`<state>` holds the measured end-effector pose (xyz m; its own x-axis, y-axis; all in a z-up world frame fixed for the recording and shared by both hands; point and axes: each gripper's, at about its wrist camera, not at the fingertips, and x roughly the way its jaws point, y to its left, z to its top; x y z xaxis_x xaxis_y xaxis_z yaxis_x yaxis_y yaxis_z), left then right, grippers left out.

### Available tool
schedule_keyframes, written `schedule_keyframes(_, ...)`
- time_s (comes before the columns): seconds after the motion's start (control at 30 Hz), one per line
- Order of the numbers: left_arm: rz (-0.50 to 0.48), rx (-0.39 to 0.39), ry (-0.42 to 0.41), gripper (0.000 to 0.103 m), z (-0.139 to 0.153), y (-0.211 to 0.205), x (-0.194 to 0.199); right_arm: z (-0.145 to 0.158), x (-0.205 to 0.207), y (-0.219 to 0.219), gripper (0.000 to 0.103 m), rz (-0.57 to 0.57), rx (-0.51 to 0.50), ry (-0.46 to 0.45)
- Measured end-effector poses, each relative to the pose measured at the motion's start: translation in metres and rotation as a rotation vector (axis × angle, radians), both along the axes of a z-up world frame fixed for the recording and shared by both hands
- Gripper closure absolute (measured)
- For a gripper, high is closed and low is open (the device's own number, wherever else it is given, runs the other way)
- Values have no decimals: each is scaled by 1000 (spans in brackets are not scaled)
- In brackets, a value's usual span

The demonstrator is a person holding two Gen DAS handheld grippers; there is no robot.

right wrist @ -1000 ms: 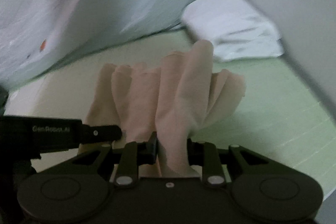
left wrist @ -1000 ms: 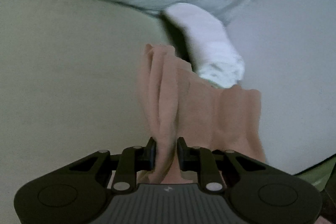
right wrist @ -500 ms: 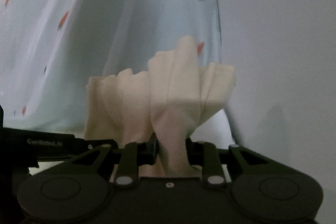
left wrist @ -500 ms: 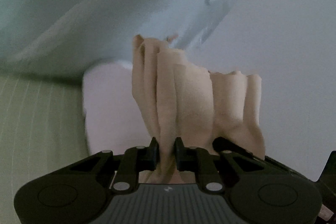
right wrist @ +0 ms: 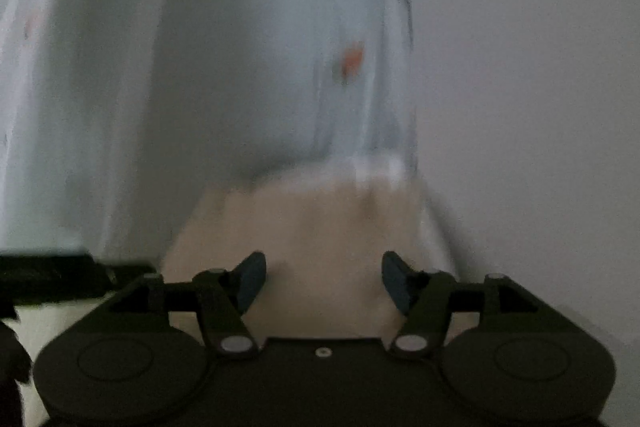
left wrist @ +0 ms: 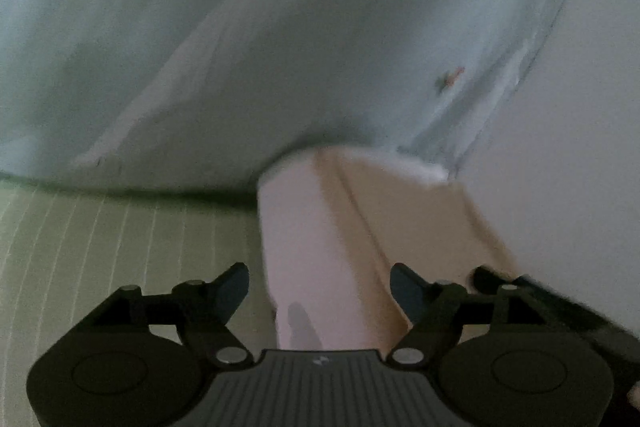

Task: Fold clothes
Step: 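Carry the folded shirt with both grippers onto the white cloth stack, then open both grippers and withdraw from the stacked shirt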

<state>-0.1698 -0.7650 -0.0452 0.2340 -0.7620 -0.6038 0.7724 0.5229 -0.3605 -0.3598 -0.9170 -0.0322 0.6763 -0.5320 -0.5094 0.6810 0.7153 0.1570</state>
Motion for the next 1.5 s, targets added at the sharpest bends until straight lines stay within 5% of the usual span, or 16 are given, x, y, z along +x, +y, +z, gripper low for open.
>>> schedule_keyframes(0.1,-19,6,15,2,-7,21,-9,-7,-11,9,33,-26,38,-20)
schedule_keyframes(0.2,-30,39,-56,2,0,44,-26,3,-26,28,0,-38,9,6)
schedule_keyframes(0.37,-19,38,-156,0,10,80,-56,15,-58,71,0,-78,-92,40)
schedule_keyframes(0.8,-30,51,-239,0,16,179,-123,21,-134,197,0,-128,-71,41)
schedule_keyframes(1.5,-118,78,-294,0,2,230,-173,11,-197,250,0,-168,-20,86)
